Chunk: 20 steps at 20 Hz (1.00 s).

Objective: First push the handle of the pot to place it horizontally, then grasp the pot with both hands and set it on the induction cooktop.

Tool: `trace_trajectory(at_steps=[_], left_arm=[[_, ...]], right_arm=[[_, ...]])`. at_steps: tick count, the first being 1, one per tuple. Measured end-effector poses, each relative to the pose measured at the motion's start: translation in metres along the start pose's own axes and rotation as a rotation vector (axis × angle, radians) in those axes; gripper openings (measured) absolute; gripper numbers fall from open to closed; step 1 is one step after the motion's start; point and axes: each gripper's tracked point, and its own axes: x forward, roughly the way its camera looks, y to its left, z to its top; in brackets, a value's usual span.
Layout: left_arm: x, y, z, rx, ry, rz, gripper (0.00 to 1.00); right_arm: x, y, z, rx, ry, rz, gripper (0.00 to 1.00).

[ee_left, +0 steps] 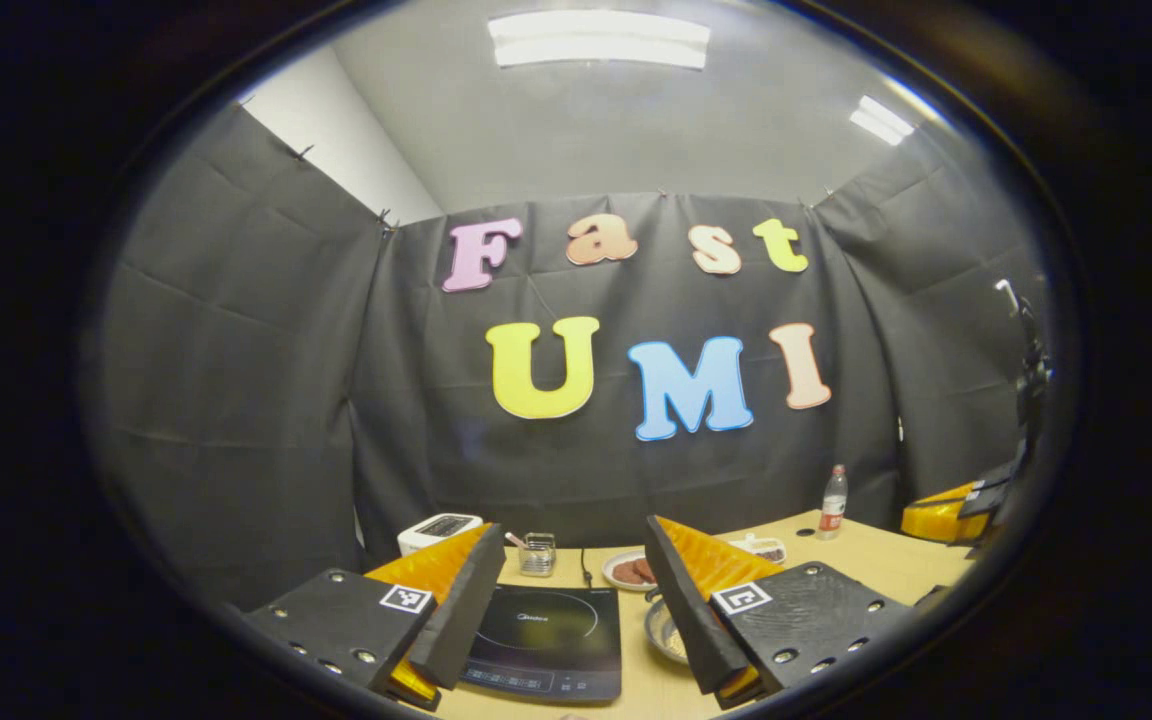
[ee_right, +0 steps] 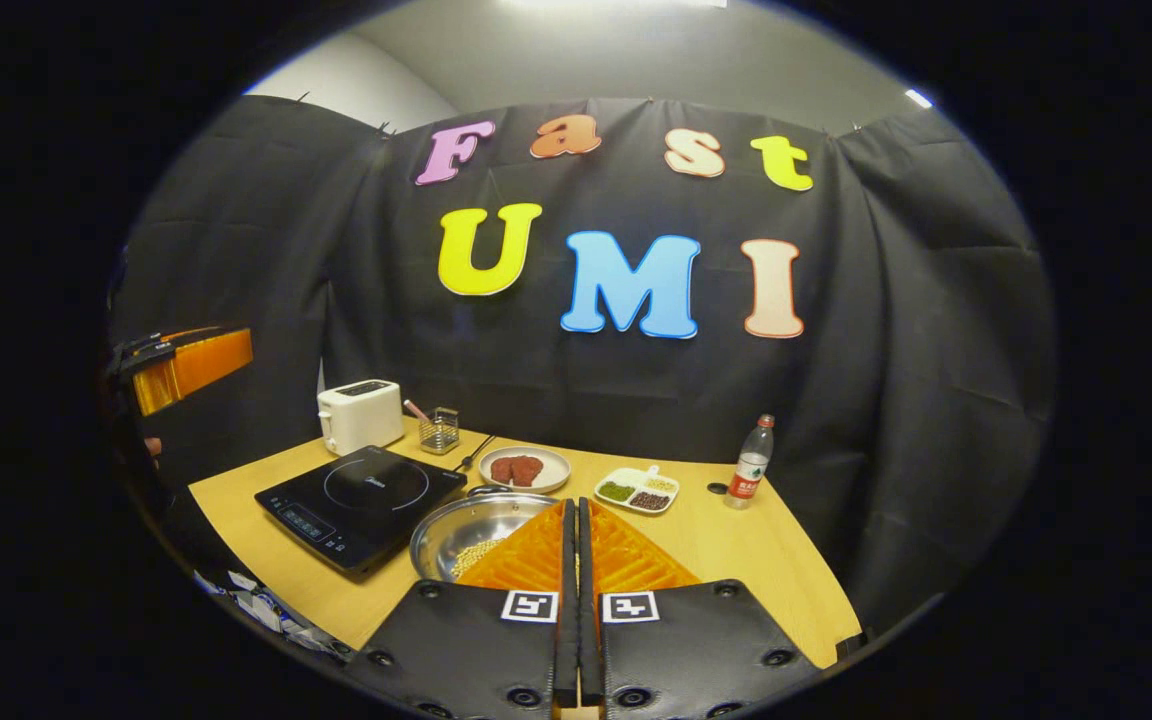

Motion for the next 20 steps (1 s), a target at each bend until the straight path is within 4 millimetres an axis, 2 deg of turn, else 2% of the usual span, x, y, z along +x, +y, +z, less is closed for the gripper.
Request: trace_trajectory(at_steps=[1, 3, 5, 16, 20], left_arm=[[0.001, 0.003, -0.001, 0.001, 0.001, 0.005, 0.83], [0.0, 0.01, -0.003, 0.002, 0.002, 0.015, 0.86], [-0.001, 0.019, -0.005, 0.004, 0.005, 0.025, 0.86], [-0.002, 0.071, -0.016, 0.01, 0.024, 0.096, 0.86], [-0.001, 0.092, -0.025, 0.002, 0.032, 0.117, 0.86]], right_arm=[[0.002, 0.004, -0.006, -0.005, 0.023, 0.019, 0.02], [0.008, 0.016, -0.023, -0.007, 0.073, 0.057, 0.0], [0.013, 0.028, -0.036, -0.011, 0.113, 0.097, 0.02], [0.034, 0.07, -0.119, -0.074, 0.363, 0.213, 0.02], [0.042, 0.081, -0.14, -0.074, 0.43, 0.218, 0.02]])
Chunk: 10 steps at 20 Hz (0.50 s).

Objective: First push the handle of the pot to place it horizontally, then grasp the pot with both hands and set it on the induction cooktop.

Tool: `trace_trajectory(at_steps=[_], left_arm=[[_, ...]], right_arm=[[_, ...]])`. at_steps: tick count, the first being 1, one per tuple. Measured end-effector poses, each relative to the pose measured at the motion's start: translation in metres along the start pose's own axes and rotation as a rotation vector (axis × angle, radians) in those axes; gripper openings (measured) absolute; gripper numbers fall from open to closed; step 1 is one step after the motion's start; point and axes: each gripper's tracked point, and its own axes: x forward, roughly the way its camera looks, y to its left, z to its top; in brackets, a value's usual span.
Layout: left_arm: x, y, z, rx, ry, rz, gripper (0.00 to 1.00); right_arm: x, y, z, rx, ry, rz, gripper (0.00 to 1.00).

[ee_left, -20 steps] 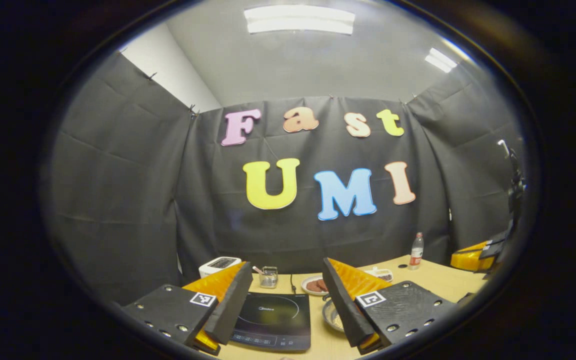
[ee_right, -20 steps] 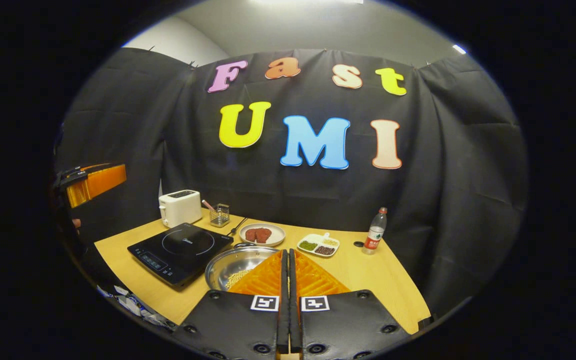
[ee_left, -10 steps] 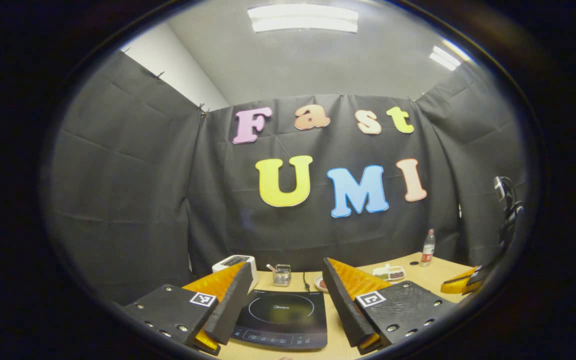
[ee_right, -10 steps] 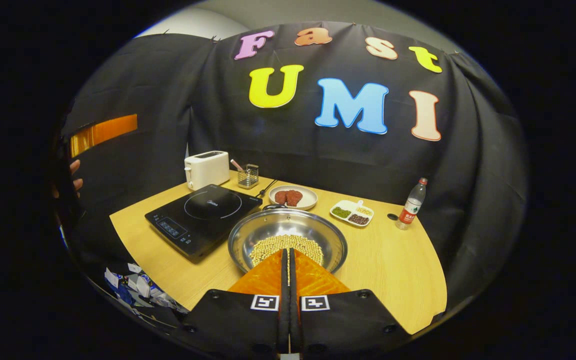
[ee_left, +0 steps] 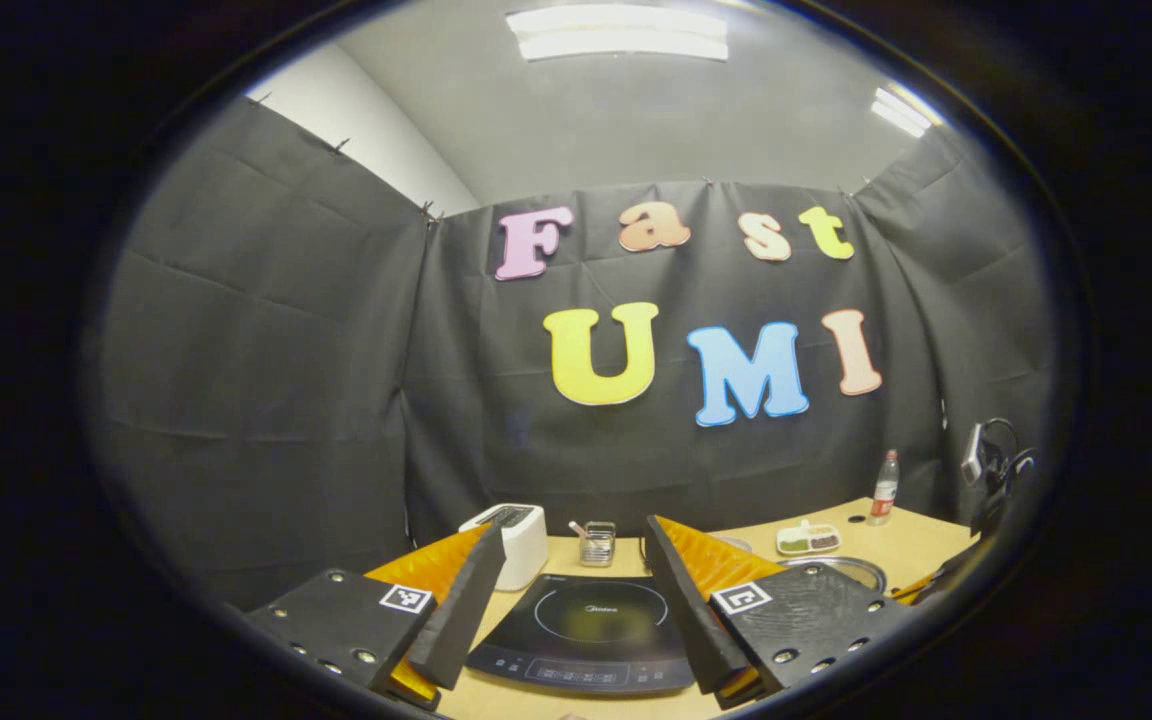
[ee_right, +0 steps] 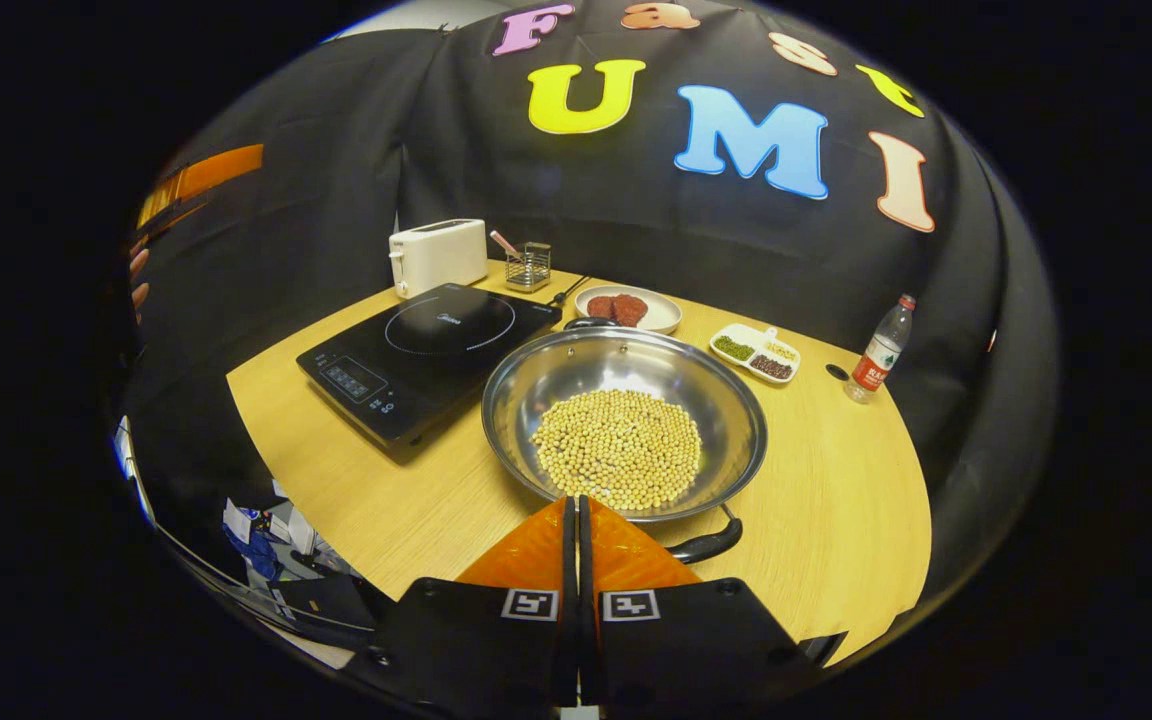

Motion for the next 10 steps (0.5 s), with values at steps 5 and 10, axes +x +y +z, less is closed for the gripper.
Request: trace_trajectory(at_steps=[5, 10], left_arm=[[0.003, 0.02, -0.007, 0.002, -0.005, -0.005, 0.86], [0.003, 0.032, -0.012, -0.001, 0.003, -0.001, 0.86]], right_arm=[[0.016, 0.003, -0.019, -0.01, 0.073, -0.033, 0.02], [0.027, 0.006, -0.03, -0.003, 0.127, -0.053, 0.02]])
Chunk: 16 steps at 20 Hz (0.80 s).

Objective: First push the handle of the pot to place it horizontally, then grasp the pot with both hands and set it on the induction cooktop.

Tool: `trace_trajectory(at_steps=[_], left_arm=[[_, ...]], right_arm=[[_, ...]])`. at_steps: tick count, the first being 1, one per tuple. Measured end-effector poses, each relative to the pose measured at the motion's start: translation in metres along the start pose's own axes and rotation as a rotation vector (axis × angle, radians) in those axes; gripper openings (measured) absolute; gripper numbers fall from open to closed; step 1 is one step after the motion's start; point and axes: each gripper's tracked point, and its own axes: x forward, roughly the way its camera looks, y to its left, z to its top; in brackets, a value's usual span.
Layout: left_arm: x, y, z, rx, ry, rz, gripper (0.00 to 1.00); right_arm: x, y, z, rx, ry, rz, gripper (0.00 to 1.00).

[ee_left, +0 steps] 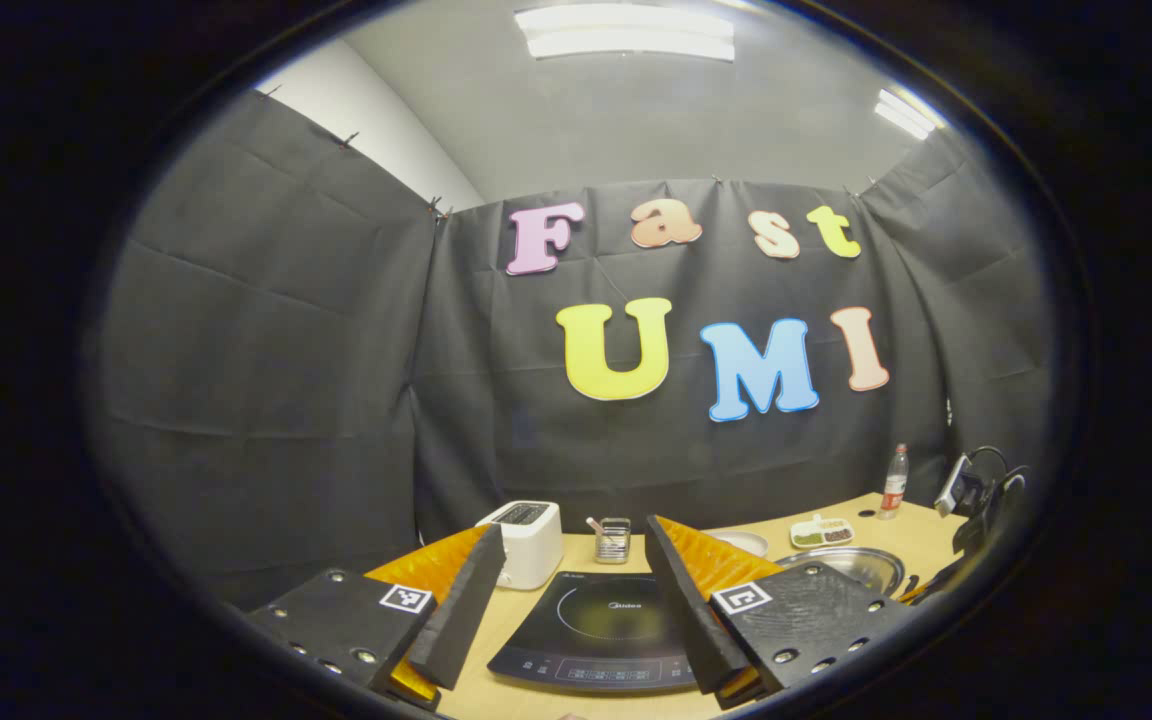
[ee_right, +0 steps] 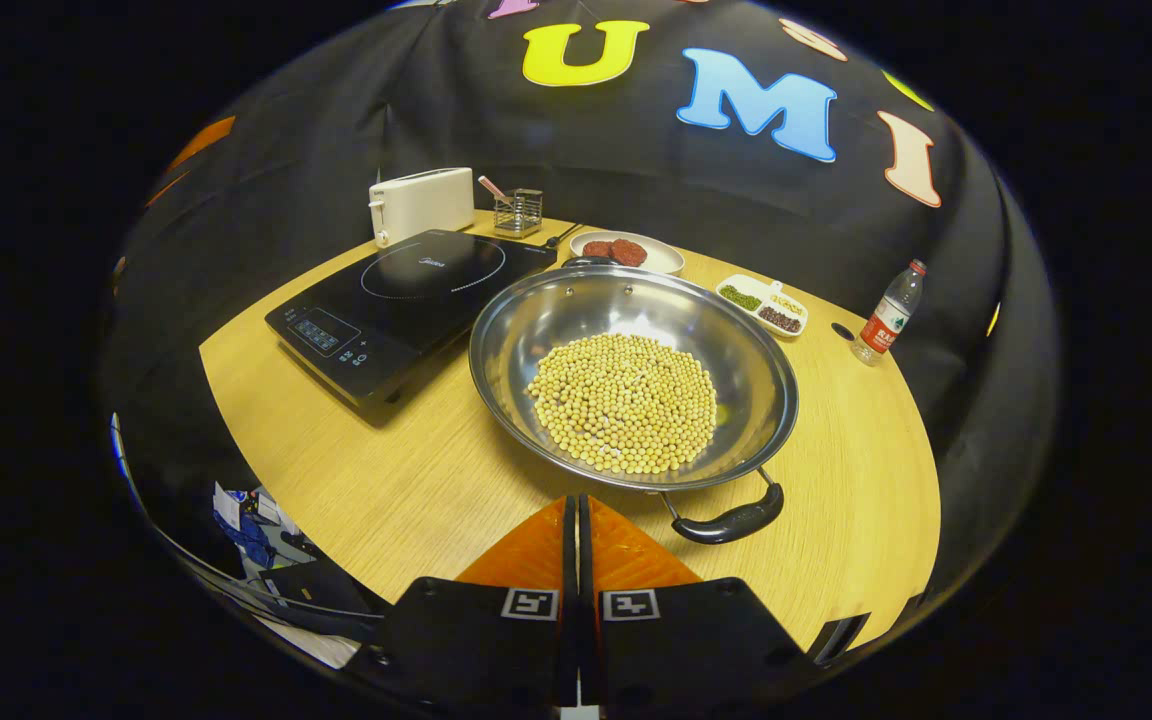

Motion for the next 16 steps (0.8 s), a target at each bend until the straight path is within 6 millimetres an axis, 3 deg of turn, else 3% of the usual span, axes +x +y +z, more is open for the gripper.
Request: trace_trajectory(at_steps=[8, 16], left_arm=[[0.005, -0.003, -0.001, 0.008, 0.007, 0.03, 0.83], [0.027, -0.043, 0.001, 0.013, 0.006, 0.013, 0.86]], right_arm=[[0.011, -0.019, -0.009, -0.002, 0.046, -0.015, 0.02], [0.016, -0.044, -0.006, 0.038, 0.06, -0.001, 0.02]])
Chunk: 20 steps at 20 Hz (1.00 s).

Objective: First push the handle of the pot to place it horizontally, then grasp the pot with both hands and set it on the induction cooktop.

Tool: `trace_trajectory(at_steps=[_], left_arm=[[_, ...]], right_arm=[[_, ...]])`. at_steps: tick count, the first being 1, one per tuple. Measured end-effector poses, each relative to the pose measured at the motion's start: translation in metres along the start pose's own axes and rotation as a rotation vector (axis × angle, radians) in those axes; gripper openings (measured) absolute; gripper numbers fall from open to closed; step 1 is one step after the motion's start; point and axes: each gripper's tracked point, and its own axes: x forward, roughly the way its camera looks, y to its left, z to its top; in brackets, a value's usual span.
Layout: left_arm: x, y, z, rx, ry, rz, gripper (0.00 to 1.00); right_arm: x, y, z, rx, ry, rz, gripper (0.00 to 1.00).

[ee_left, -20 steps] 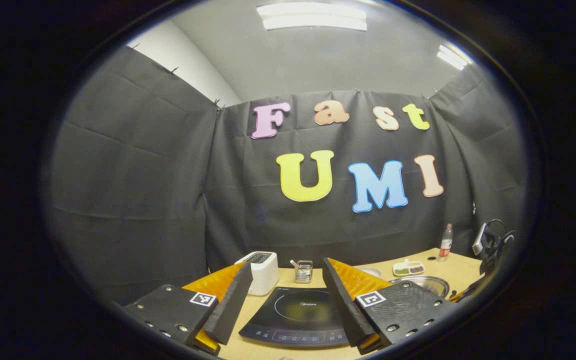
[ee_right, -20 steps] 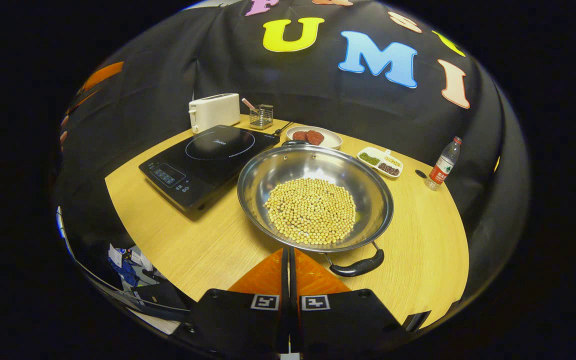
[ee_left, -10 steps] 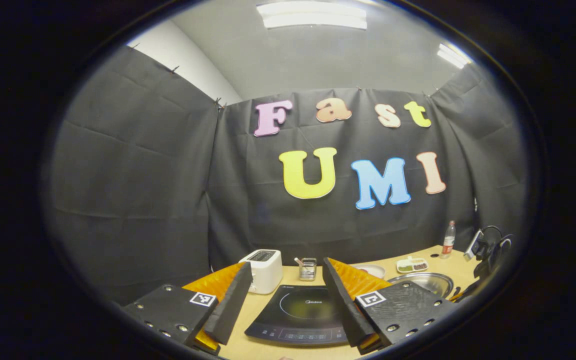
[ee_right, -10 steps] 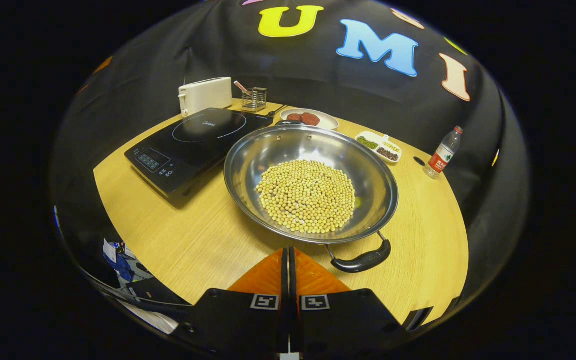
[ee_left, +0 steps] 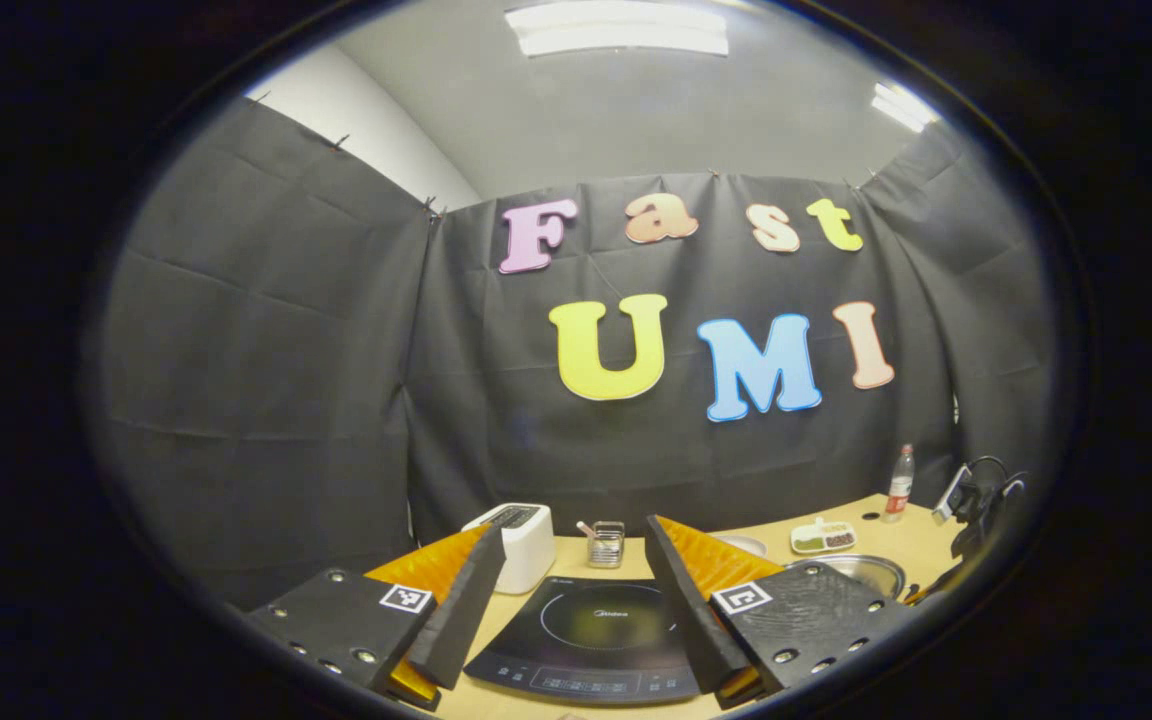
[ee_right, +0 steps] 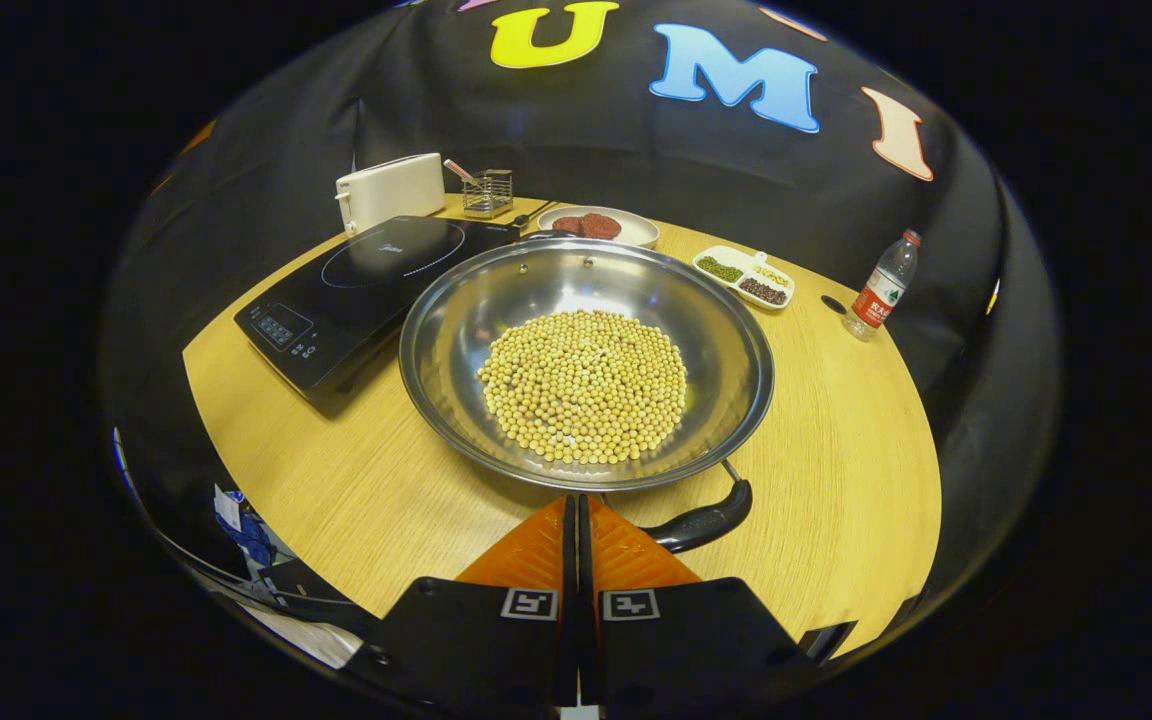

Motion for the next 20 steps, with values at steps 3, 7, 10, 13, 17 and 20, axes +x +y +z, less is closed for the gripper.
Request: trace_trajectory(at_steps=[3, 7, 10, 13, 17, 20], left_arm=[[0.01, -0.012, -0.005, -0.004, 0.013, -0.005, 0.84], [0.023, -0.025, -0.003, 0.003, 0.012, -0.012, 0.84], [0.031, -0.036, -0.001, 0.005, 0.009, -0.017, 0.84], [0.036, -0.046, -0.003, 0.001, 0.013, -0.023, 0.84], [0.044, -0.063, 0.003, 0.002, 0.0, -0.029, 0.84], [0.047, -0.073, 0.003, 0.003, -0.001, -0.033, 0.84]], right_arm=[[0.002, -0.007, 0.003, 0.006, 0.003, 0.005, 0.02], [0.005, -0.018, 0.003, 0.0, 0.013, 0.003, 0.02], [0.007, -0.027, 0.004, -0.011, 0.015, -0.003, 0.02], [0.008, -0.038, 0.002, -0.015, 0.016, -0.015, 0.02], [0.01, -0.057, 0.003, -0.01, 0.014, -0.034, 0.02], [0.013, -0.071, 0.005, 0.003, 0.013, -0.047, 0.02]])
